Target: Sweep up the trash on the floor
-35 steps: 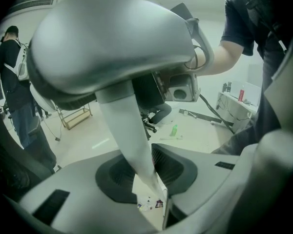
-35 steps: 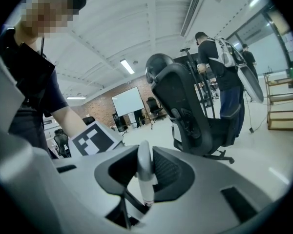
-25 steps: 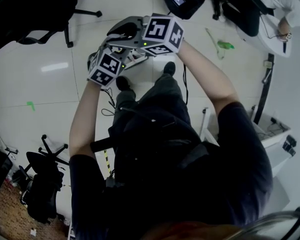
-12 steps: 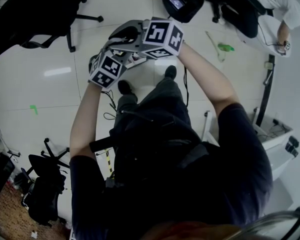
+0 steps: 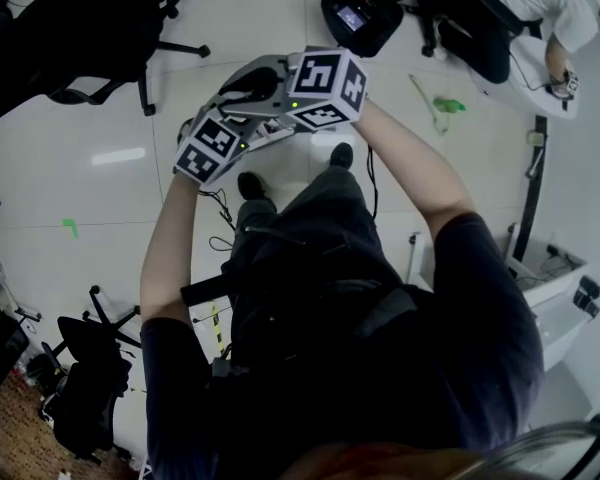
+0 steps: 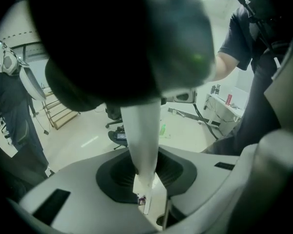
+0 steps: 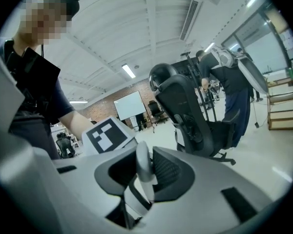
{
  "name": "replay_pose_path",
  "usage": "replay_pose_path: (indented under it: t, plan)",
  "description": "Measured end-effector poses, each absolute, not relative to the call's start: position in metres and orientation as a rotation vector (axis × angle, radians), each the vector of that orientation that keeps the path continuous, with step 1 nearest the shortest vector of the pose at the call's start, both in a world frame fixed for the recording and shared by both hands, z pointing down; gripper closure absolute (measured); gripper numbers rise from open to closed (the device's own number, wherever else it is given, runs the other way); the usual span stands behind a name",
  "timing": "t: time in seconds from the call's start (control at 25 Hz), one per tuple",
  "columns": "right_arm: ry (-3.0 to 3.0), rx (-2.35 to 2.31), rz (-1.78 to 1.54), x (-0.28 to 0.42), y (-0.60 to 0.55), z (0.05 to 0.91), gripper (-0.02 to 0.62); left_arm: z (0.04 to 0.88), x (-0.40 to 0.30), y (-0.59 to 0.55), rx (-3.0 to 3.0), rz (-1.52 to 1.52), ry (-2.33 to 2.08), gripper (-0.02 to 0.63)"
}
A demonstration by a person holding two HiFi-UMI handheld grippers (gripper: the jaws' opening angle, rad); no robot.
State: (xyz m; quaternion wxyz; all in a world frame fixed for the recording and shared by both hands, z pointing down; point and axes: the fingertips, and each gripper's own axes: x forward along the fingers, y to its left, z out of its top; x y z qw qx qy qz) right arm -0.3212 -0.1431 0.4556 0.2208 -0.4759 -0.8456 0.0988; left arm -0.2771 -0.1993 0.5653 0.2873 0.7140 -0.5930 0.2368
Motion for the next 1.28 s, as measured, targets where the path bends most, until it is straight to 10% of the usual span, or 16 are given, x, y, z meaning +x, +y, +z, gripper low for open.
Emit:
replay_pose_path:
  t: [1.28]
  plan:
    - [-3.013, -0.316, 0.142, -0.218, -0.133, 0.243, 0.499, 0.347, -0.187, -0.164, 2.533, 0.638, -1.664, 0.525]
